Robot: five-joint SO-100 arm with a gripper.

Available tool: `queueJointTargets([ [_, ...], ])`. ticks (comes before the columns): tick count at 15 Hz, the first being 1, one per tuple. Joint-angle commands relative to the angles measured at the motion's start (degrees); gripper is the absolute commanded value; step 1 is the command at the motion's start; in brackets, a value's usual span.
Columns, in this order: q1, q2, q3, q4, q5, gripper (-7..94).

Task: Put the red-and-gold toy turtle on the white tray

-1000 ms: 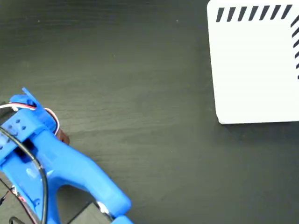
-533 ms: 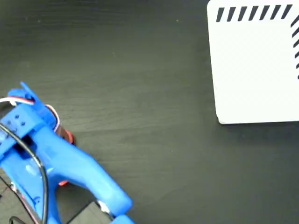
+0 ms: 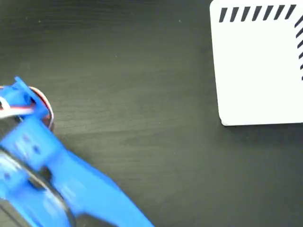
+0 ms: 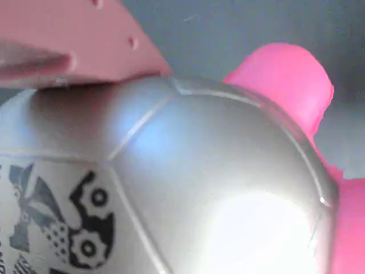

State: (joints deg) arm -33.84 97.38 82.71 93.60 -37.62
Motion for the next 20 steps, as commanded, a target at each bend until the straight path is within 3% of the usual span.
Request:
queueJointTargets([
  [1, 0.26, 7.91, -6.77, 1.14, 3.78, 0],
  [4, 9.40, 8.26, -10.11, 2.29, 5.71, 0],
  [10, 37.00, -4.04, -25.75, 8.96, 11.25, 0],
  [14, 54.58, -14.15, -31.99, 8.96, 12.92, 0],
  [20, 65.83, -26.28, -42.71, 8.96, 22.68, 0],
])
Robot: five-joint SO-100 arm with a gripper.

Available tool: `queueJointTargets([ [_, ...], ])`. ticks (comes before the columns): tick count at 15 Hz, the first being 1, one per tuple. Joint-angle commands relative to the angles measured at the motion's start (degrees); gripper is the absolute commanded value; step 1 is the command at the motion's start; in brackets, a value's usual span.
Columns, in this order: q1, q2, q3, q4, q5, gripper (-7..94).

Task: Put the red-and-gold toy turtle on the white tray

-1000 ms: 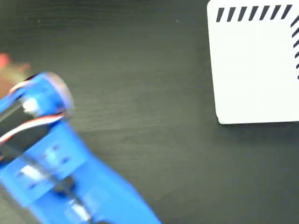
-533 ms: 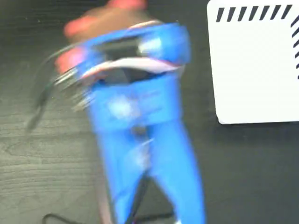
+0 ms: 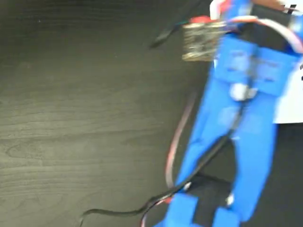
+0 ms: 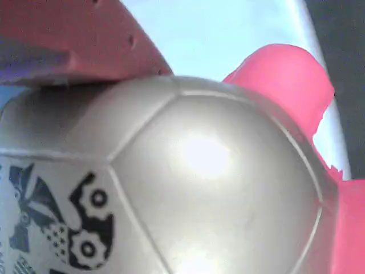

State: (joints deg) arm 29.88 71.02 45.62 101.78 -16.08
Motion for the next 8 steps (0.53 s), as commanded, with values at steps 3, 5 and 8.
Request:
queueJointTargets([
  [3, 6.59, -5.71, -6.86, 0.62, 2.81, 0],
  [5, 7.82, -10.63, -7.12, -2.72, 3.34, 0],
  [8, 8.09, -14.68, -7.82, -6.68, 4.31, 0],
])
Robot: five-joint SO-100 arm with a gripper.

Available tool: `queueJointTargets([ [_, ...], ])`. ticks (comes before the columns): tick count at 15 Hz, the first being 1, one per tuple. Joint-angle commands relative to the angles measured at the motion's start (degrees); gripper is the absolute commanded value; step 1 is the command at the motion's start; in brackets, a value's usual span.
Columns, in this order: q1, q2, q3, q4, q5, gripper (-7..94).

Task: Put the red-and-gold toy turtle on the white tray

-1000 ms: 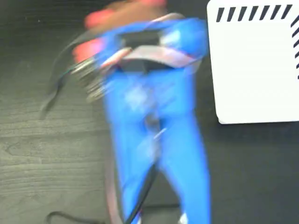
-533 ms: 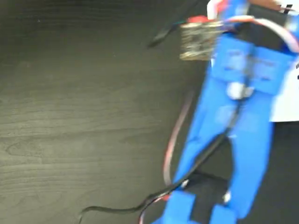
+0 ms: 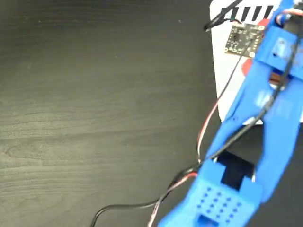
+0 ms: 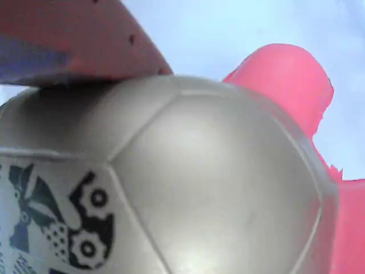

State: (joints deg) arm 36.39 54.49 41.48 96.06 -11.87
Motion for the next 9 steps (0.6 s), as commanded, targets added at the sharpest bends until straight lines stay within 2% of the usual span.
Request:
queueJointTargets([
  [1, 1.41, 0.97, -4.83, -0.70, 0.97, 0],
  [9, 0.44, -2.29, -7.47, 0.09, 2.55, 0],
])
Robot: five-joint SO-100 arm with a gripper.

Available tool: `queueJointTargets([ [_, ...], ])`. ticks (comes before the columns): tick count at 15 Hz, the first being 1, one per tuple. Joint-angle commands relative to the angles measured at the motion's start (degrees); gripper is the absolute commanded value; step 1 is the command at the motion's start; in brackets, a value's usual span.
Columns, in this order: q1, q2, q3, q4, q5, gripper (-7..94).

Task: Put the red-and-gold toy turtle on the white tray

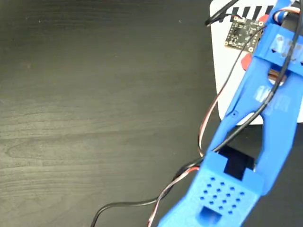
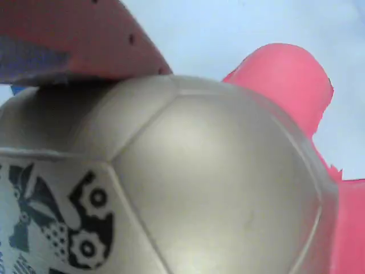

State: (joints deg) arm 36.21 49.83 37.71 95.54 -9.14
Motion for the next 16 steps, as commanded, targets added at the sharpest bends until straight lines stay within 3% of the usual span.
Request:
queueJointTargets([
  [1, 0.62, 1.93, -3.69, 0.62, -0.26, 0],
  [3, 0.62, 1.85, -3.69, 0.09, -0.35, 2],
  [5, 0.62, 1.93, -4.31, 0.09, -0.79, 22],
  [6, 0.62, 1.85, -4.48, 0.09, -0.79, 43],
  [7, 0.62, 1.85, -4.13, 0.09, -0.79, 55],
  [8, 0.62, 1.85, -3.52, 0.09, -0.88, 59],
  [16, 0.53, 2.55, -3.25, 0.44, -1.05, 59],
])
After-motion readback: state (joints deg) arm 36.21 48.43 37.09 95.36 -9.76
